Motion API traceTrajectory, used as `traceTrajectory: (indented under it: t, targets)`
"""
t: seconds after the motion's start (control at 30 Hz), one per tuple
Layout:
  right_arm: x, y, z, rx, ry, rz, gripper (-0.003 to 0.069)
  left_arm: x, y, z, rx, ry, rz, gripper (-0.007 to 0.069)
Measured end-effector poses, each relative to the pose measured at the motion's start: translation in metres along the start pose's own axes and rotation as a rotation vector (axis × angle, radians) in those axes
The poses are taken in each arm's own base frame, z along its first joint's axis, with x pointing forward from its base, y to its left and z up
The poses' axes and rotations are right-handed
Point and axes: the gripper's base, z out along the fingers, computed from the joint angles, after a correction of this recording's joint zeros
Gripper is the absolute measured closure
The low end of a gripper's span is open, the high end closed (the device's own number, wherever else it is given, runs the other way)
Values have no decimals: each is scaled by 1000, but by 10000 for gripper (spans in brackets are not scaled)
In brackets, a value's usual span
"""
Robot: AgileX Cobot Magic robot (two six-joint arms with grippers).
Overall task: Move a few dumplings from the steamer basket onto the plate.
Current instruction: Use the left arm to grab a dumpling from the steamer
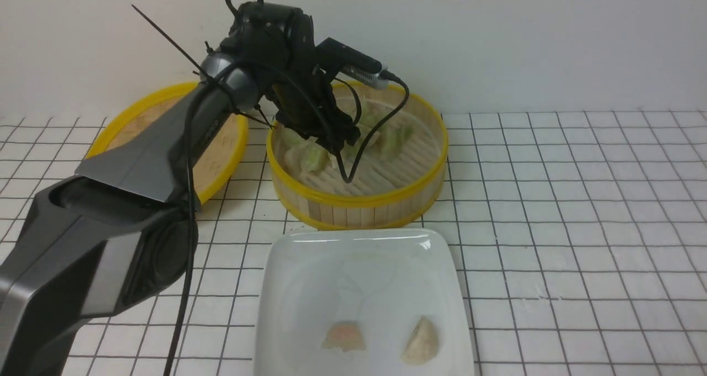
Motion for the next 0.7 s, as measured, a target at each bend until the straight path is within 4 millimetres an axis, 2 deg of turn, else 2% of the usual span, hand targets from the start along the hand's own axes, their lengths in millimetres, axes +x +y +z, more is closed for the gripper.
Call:
traceTrajectory:
  t: [0.1,0.33,0.5,0.57,0.7]
  targets:
    - [0,0,0,0,0,0,656,3,-1,6,2,16,3,259]
    - [0,0,0,0,0,1,656,6,-4,6,-2,59,-5,407]
    - [0,0,0,0,0,1,656,7,-5,1,3,84,-26,407]
    - [0,0,0,0,0,1,656,4,-5,-13,3,74,-27,407]
    - [0,0,0,0,0,1,656,-7,-4,-56,-12,1,-25,407]
